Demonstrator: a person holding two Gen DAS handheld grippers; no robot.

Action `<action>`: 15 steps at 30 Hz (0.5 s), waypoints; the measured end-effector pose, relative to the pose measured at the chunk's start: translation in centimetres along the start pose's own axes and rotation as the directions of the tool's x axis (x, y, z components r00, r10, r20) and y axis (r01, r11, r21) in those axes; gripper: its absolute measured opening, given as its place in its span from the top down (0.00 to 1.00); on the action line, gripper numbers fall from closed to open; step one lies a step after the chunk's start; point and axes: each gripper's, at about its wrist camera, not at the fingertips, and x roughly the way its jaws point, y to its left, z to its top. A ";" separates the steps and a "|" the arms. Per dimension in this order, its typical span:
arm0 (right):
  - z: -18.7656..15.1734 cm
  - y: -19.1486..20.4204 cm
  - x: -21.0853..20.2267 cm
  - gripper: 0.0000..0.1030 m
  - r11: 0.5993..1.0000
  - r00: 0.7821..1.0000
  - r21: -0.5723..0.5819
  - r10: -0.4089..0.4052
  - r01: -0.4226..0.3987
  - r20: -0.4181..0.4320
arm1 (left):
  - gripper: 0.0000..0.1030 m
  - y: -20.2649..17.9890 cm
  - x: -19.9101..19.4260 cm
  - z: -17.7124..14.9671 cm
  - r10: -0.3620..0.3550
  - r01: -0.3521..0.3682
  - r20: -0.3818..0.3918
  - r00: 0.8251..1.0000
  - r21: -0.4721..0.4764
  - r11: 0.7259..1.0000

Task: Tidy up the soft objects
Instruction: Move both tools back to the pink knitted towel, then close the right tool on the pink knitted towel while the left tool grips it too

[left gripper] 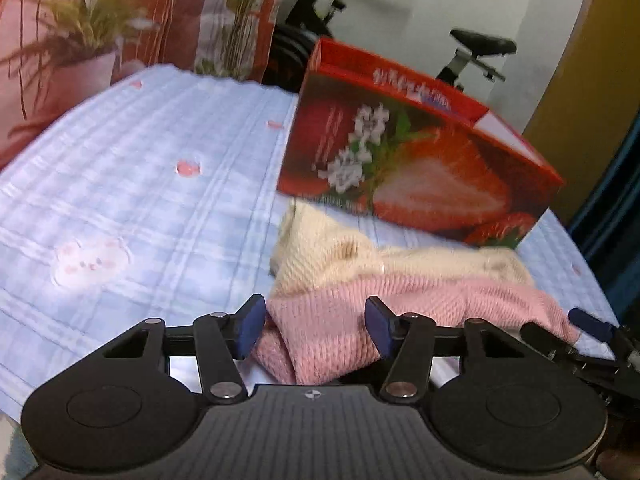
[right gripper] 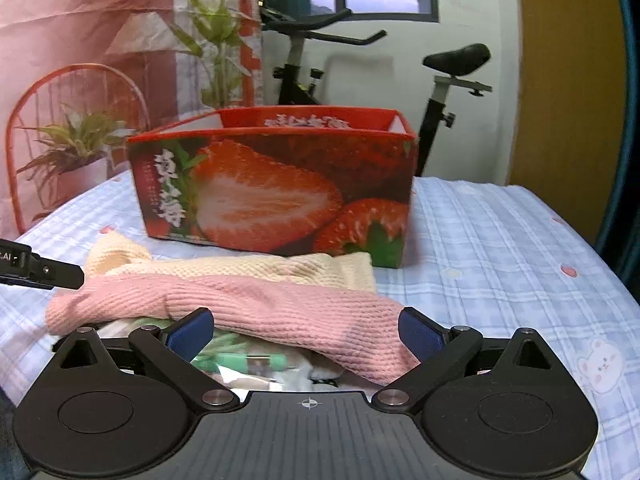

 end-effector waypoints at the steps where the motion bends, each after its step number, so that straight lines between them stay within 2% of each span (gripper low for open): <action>1: -0.1 -0.2 0.1 0.05 1.000 1.000 0.003 -0.011 0.011 0.000 | 0.43 -0.1 0.3 -0.4 -0.009 0.009 -0.010 1.000 0.012 1.000; 5: -0.2 -1.3 0.3 0.05 0.998 1.000 0.059 -0.014 0.013 0.008 | 0.43 -0.5 0.5 -1.8 -0.018 0.017 0.011 1.000 0.070 0.997; 9: -0.5 -2.1 1.1 0.06 0.994 1.000 0.105 -0.010 0.011 -0.006 | 0.43 0.0 0.8 -1.9 -0.038 0.038 0.008 0.999 0.044 0.998; 15: -1.1 -2.2 1.9 0.09 0.995 1.000 0.099 0.005 -0.004 -0.009 | 0.43 0.4 0.9 -2.1 -0.048 0.048 0.011 0.999 0.038 0.998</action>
